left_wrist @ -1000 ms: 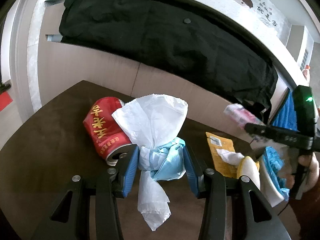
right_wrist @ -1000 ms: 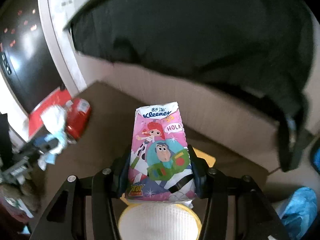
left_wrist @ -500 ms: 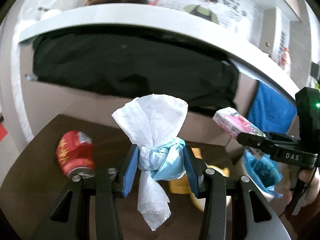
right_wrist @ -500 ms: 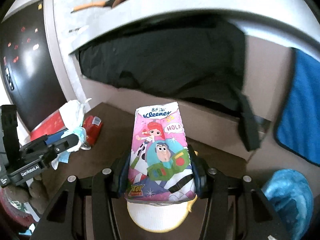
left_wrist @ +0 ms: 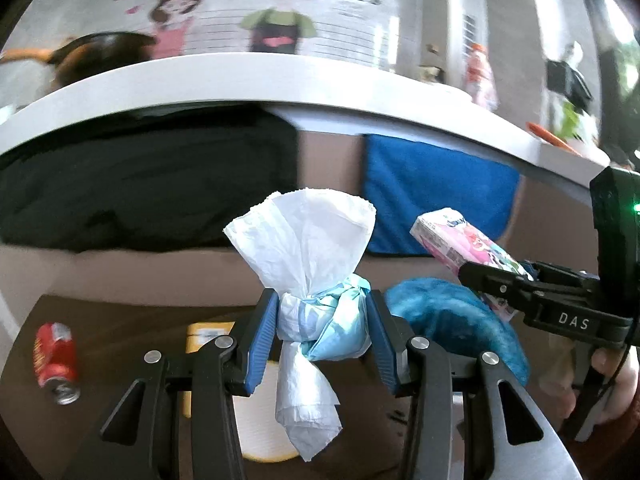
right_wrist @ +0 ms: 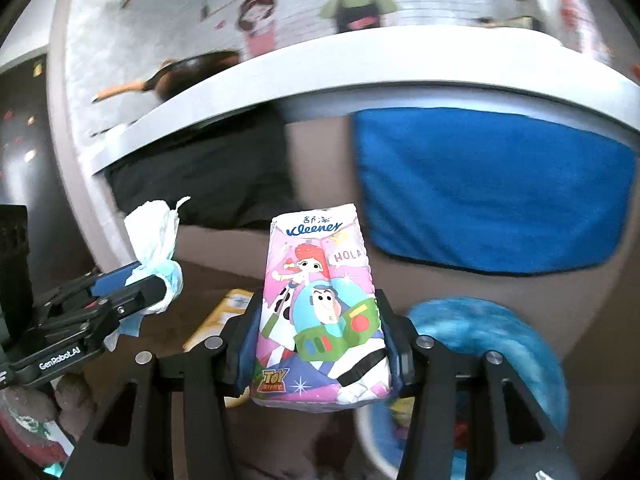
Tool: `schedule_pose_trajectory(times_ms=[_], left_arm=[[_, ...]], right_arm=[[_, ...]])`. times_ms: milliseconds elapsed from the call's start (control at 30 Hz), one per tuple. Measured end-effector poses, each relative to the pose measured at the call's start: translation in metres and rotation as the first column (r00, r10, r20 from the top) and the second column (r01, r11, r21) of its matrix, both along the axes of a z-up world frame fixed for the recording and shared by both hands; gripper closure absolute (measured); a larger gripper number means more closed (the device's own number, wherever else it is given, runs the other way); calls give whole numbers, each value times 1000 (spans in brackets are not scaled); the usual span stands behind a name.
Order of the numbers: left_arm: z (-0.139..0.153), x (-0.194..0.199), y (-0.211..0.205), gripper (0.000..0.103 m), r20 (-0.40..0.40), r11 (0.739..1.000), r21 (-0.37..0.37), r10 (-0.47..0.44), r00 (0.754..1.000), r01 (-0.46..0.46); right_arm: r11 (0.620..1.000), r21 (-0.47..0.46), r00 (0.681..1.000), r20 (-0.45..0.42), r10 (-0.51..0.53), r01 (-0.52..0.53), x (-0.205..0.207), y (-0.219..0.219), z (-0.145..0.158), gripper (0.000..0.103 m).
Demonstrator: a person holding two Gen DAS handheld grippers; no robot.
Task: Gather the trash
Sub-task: 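Carry the tissue bundle and Kleenex pack over the bin with both tools, then open both tools over the bin, dropping tissue bundle and Kleenex pack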
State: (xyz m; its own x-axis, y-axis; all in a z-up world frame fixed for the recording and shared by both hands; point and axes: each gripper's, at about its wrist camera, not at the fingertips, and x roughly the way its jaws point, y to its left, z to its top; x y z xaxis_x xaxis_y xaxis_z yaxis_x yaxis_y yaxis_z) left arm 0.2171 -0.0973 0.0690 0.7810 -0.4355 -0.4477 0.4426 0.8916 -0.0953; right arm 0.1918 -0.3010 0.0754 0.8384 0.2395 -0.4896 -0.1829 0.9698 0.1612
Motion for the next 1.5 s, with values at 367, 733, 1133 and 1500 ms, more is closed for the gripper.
schedule_pose_trajectory(times_ms=[367, 733, 1133, 1500], left_arm=[[-17, 7, -98, 57, -28, 991, 30, -131, 991, 132], [-45, 23, -145, 57, -93, 981, 32, -187, 978, 191], [-80, 52, -157, 57, -190, 983, 9, -180, 965, 185], [-89, 62, -164, 57, -196, 981, -5, -192, 962, 195]], right_arm=[[978, 82, 982, -26, -189, 191, -26, -105, -30, 56], [965, 116, 971, -74, -228, 235, -17, -135, -65, 56], [964, 104, 965, -124, -230, 243, 3, -138, -84, 55], [969, 65, 962, -157, -224, 237, 22, -132, -99, 55]])
